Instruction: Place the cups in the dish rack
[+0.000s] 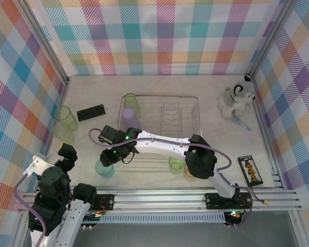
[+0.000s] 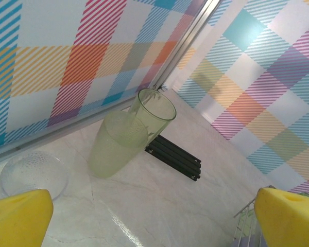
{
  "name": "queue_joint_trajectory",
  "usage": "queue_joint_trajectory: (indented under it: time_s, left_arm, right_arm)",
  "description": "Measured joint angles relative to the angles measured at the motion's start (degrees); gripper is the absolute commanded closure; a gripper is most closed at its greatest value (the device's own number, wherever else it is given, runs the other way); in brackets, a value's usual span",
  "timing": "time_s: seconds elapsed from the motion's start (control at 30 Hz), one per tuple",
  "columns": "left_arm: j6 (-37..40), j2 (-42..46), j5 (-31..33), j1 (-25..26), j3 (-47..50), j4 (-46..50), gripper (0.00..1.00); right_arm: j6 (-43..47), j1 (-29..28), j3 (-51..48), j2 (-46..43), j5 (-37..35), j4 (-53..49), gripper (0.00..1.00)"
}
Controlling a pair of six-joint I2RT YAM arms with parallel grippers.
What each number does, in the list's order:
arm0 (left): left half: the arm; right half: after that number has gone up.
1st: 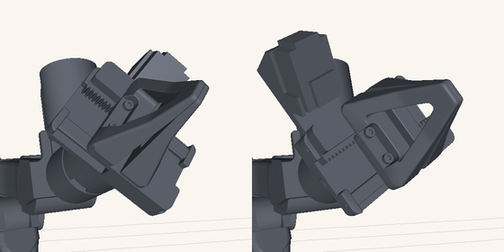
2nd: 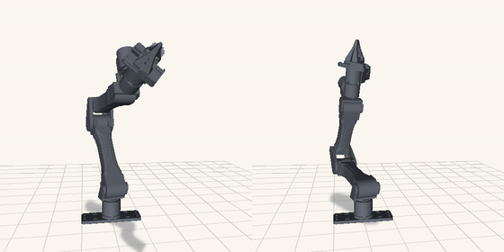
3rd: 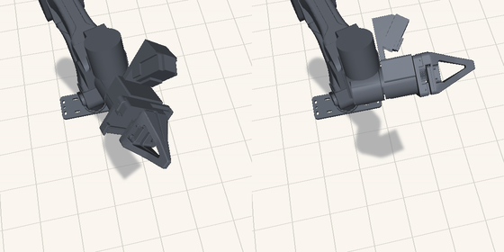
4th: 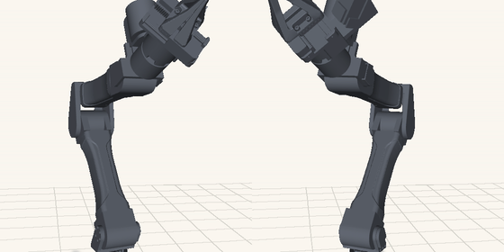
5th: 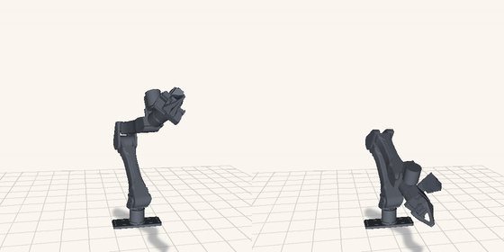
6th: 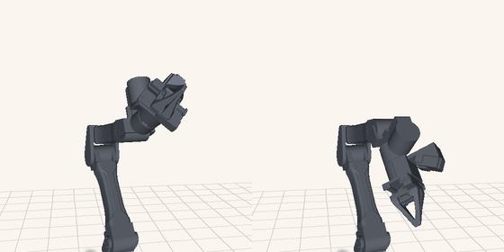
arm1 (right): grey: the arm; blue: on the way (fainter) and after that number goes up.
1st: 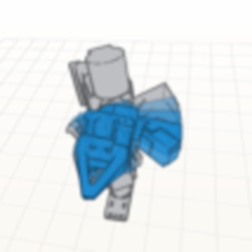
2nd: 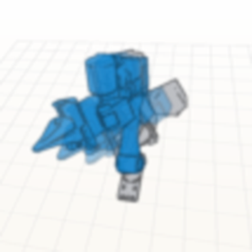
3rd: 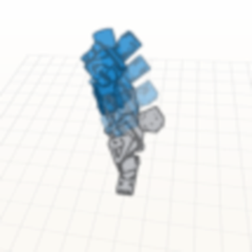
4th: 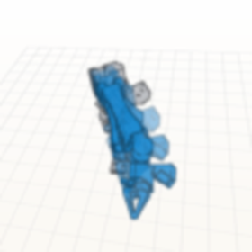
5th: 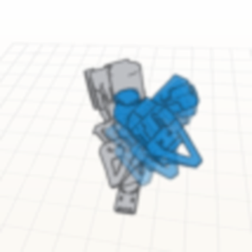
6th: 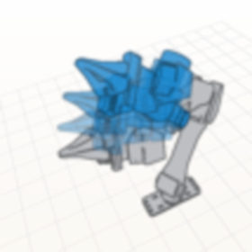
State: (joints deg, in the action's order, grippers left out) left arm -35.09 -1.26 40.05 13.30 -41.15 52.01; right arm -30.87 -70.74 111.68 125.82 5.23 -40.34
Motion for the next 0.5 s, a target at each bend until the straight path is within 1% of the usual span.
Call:
queue_joint_trajectory:
  time_s: [0.27,0.5]
  left_arm:
    - [0.2,0.0,0.5,0.0,0.0,0.4,0.0]
    - [0.2,0.0,0.6,0.0,0.0,0.5,0.0]
  right_arm:
    - [2.1,-0.2,4.1,3.1,-0.2,-3.8,0.55]
    - [3.5,-0.3,5.1,4.3,-1.7,-6.4,0.61]
